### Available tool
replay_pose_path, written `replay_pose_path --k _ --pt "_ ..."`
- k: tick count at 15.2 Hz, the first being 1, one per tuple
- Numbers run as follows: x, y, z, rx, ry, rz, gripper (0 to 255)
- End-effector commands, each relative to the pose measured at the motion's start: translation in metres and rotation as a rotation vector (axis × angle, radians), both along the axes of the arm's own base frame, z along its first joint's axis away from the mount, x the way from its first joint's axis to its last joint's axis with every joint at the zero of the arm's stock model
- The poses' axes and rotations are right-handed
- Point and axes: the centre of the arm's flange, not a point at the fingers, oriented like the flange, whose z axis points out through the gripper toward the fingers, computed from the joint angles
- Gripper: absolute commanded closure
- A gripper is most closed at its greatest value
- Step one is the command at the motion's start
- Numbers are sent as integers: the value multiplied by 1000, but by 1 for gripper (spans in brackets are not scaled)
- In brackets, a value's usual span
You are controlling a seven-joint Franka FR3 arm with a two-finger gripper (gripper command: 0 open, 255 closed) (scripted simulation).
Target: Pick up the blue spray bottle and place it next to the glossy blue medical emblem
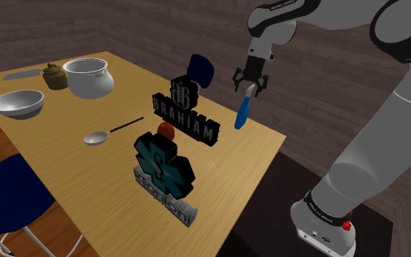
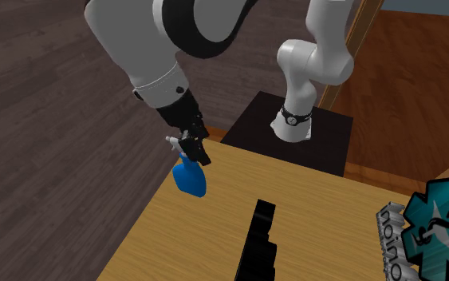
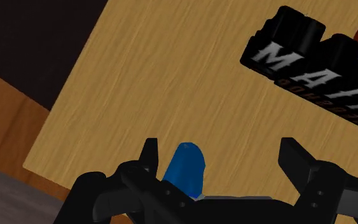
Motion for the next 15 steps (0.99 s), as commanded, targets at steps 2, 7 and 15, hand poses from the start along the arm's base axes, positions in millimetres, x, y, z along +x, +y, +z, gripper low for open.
replay_pose_path --k 2,7,15 --pt "9 -37 -28 18 32 -137 0" --pt "12 -95 -72 48 84 -361 0" --pt "6 -104 -118 60 105 -450 0"
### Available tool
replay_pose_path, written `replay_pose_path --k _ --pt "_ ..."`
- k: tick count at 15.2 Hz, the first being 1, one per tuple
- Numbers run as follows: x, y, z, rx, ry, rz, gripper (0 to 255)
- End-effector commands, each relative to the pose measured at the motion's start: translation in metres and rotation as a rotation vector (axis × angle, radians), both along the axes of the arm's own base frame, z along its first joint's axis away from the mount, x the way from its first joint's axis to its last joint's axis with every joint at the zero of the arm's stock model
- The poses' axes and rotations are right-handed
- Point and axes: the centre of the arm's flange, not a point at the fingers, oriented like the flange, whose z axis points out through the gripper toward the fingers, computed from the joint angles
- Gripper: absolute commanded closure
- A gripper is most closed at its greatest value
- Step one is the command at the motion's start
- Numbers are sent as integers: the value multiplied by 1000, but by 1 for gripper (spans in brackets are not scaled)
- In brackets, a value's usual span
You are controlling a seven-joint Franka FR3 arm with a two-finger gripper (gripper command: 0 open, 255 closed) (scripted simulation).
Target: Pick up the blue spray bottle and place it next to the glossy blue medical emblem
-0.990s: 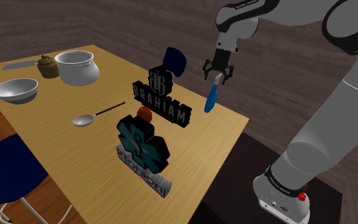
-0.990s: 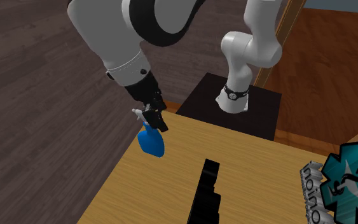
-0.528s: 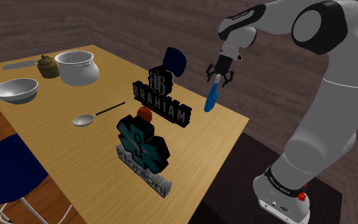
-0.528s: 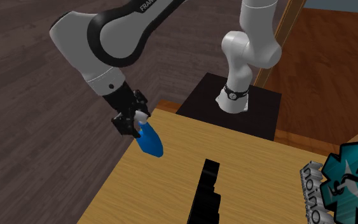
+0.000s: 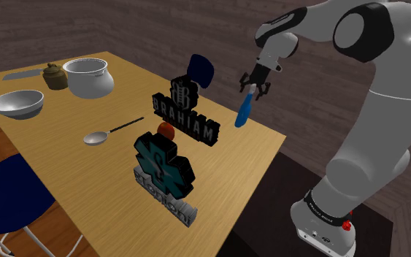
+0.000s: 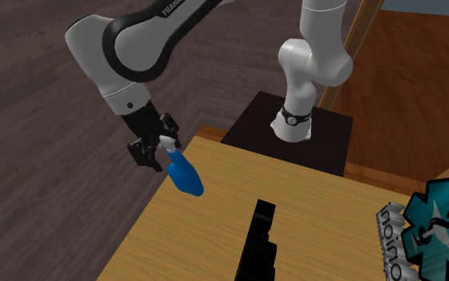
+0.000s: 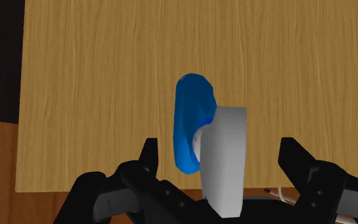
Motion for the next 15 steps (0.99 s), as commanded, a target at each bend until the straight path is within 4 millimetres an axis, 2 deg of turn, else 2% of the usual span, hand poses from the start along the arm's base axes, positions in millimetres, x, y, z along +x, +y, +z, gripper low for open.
replay_pose_path --k 1,10,11,12,13,14,15 --pt "-2 11 -60 38 86 7 0" --pt "-3 12 -62 38 86 7 0" --pt "-15 4 -64 39 86 7 255" --pt "-28 1 -51 39 86 8 255" --pt "-29 0 -53 40 87 9 255" --pt "-28 7 -55 39 87 9 255" --pt "-22 5 -63 39 87 8 255"
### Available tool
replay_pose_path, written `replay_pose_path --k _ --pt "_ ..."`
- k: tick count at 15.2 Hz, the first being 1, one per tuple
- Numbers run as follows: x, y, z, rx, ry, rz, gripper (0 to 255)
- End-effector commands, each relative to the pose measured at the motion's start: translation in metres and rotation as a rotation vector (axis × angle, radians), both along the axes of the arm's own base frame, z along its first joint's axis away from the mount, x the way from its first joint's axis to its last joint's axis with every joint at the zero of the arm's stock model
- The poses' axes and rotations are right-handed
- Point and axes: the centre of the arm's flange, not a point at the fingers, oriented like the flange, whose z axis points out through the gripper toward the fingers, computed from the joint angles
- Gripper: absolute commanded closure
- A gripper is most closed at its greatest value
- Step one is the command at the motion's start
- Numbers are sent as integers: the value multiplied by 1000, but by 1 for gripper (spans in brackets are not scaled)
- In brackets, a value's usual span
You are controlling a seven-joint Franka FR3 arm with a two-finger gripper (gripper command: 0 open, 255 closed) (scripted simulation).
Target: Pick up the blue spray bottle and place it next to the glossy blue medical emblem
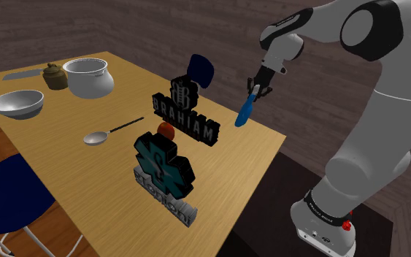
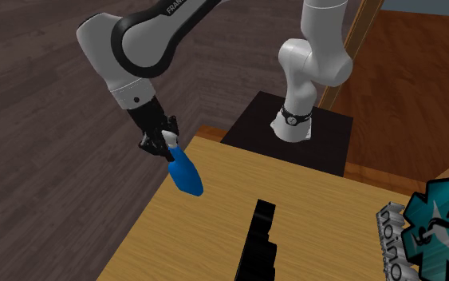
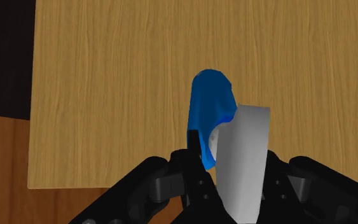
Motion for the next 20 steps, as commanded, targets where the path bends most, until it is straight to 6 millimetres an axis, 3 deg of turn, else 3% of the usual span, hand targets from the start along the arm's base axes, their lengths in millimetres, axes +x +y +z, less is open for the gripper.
replay_pose_path --k 1,2,3,4,5,20 --pt "-7 -1 -59 43 98 8 255" --pt "-11 4 -59 42 98 7 255" --pt "0 5 -64 42 99 8 255" --pt "-4 0 -54 43 99 8 255" --pt "21 20 -58 39 99 6 255" --pt "21 20 21 39 99 6 255"
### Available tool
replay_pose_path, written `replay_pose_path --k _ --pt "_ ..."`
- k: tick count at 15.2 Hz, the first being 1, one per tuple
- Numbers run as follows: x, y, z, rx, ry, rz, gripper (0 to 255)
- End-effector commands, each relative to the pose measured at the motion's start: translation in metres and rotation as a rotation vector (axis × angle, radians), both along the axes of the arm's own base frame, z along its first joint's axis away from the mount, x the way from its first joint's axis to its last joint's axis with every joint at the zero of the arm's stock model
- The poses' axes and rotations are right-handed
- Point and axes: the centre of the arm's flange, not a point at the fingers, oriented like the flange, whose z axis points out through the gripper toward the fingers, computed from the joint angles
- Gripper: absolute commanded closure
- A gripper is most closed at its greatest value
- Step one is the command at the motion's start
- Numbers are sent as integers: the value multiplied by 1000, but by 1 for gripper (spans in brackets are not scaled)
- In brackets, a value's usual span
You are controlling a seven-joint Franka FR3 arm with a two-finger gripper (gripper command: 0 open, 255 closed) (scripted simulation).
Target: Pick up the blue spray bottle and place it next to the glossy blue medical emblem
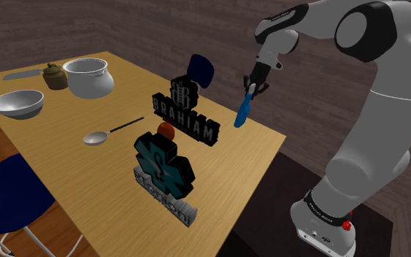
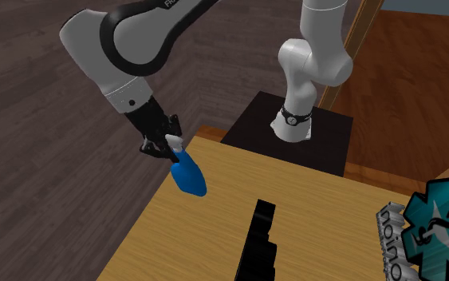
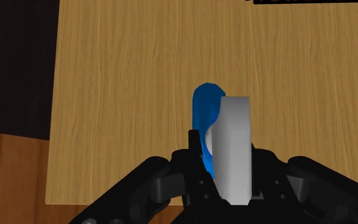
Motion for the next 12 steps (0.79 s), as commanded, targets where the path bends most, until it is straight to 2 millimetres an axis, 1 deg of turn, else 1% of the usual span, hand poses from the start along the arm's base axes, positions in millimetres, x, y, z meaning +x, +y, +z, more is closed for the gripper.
replay_pose_path --k 1,12 --pt "0 1 10 2 2 1 255" --pt "0 1 68 2 2 1 255"
